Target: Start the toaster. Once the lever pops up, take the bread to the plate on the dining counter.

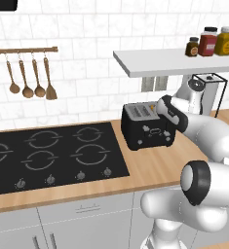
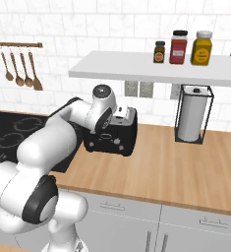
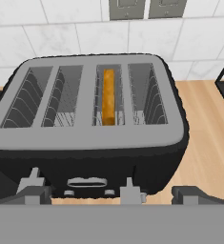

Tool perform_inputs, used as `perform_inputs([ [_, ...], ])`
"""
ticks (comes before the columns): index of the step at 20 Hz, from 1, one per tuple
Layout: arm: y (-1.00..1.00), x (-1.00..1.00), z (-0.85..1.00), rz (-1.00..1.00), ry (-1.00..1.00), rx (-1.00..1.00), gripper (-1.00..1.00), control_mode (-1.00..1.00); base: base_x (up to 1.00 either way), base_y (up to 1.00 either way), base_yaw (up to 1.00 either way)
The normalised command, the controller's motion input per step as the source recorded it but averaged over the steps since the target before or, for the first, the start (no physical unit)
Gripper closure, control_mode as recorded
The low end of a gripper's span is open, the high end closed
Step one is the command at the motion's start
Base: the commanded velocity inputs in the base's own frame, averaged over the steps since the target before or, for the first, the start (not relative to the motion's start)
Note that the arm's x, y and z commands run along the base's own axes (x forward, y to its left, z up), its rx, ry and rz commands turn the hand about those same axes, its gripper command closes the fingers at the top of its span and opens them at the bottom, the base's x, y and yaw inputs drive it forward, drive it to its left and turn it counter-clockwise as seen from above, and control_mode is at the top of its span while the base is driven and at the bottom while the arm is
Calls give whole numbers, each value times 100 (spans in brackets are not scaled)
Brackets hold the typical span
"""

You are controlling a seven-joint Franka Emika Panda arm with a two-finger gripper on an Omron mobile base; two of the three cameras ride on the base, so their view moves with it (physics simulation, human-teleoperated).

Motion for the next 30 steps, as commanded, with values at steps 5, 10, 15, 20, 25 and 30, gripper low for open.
perform_inputs([
  [5, 0, 0, 0, 0, 0, 0, -100, -100, 0, 0, 0],
  [10, 0, 0, 0, 0, 0, 0, -100, -100, 0, 0, 0],
  [15, 0, 0, 0, 0, 0, 0, -100, -100, 0, 0, 0],
  [20, 0, 0, 0, 0, 0, 0, -100, -100, 0, 0, 0],
  [25, 0, 0, 0, 0, 0, 0, -100, -100, 0, 0, 0],
  [30, 0, 0, 0, 0, 0, 0, -100, -100, 0, 0, 0],
])
